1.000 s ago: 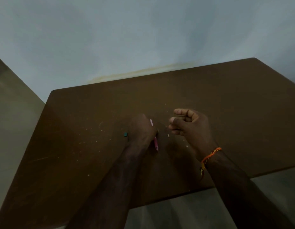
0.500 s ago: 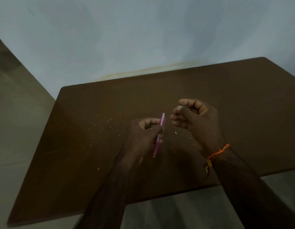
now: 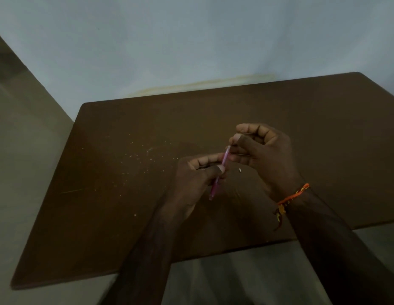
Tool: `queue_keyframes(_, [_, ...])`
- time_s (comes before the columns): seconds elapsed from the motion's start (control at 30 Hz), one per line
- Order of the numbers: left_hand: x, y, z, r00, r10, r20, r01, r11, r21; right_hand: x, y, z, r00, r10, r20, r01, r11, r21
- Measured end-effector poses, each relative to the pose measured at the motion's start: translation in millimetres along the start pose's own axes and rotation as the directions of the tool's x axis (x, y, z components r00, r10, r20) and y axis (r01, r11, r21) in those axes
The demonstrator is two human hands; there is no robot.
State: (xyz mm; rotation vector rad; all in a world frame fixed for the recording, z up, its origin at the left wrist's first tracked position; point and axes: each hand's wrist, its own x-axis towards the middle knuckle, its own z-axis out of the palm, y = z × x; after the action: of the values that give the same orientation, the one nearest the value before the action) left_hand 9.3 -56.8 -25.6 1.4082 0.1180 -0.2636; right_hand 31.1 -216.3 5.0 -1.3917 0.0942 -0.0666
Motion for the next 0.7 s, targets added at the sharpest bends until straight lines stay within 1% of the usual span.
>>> queue_keyframes(0.27, [-1,2,-4,1.0,0.025,0.017,-0.026,0.999,0.035,-3,-3,2,0.999,-0.043,-0.016,0.044,0.999,0.005])
queue_keyframes(0.4, [-1,0,-6,1.0,0.004,0.015,-0.005,0.999,0.05,-1,1,2,0.999,-0.033,0.003,0.033,0.999,-0.031])
queue_keyframes(0.57, [-2,1,-5,1.0,0.024,-0.005,-0.024,0.998,0.053,1,9,2,0.998,-0.027,0.056,0.031,0.996,-0.084])
queue_keyframes(0.7, [-3,3,-5,0.999,0.033,0.002,-0.033,0.998,0.051,4,14,0,0.997,-0.052,0.063,0.063,0.981,-0.182])
